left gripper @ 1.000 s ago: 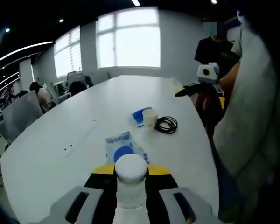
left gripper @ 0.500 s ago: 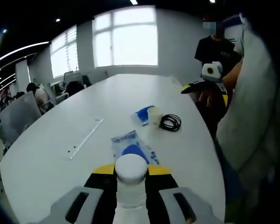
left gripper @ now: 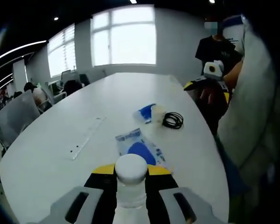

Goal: Arrange the tabletop items into an orderly group along one side of the table until the central work area is clear of visible clutter.

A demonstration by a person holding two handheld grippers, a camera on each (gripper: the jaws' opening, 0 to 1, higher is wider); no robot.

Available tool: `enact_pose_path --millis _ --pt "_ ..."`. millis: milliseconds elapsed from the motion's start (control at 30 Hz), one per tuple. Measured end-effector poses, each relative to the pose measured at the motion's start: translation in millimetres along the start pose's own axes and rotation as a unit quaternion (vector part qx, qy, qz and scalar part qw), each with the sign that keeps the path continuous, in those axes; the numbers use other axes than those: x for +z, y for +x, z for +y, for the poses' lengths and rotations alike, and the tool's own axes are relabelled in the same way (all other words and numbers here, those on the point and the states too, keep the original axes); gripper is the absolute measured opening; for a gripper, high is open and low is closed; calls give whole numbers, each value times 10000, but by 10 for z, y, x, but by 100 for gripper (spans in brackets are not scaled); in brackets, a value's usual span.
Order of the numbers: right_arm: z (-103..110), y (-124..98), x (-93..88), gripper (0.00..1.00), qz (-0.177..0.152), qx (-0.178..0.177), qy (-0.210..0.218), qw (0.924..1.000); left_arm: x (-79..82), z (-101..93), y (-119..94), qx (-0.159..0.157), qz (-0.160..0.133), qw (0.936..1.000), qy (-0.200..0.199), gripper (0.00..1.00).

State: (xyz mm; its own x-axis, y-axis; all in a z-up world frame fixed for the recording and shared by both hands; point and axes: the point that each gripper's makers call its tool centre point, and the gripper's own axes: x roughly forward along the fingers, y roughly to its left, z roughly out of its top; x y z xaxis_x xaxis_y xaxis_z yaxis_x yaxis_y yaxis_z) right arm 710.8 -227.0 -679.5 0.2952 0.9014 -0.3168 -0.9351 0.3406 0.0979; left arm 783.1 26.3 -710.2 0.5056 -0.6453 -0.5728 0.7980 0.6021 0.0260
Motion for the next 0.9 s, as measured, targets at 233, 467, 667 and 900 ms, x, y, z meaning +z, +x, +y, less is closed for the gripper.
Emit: enact_pose_path --millis 233,467,667,900 --pt "-4 35 9 97 8 -38 11 10000 -40 46 -24 -62 31 10000 32 18" --pt "16 60 30 97 27 -58 -9 10000 -115 65 -24 -115 50 9999 29 18" --pt "12 56 39 97 41 -96 -27 9999 -151 64 -26 -168 42 9998 13 18" --pt "19 54 24 97 61 -126 -5 9999 -169 43 -21 -244 52 9997 9 18"
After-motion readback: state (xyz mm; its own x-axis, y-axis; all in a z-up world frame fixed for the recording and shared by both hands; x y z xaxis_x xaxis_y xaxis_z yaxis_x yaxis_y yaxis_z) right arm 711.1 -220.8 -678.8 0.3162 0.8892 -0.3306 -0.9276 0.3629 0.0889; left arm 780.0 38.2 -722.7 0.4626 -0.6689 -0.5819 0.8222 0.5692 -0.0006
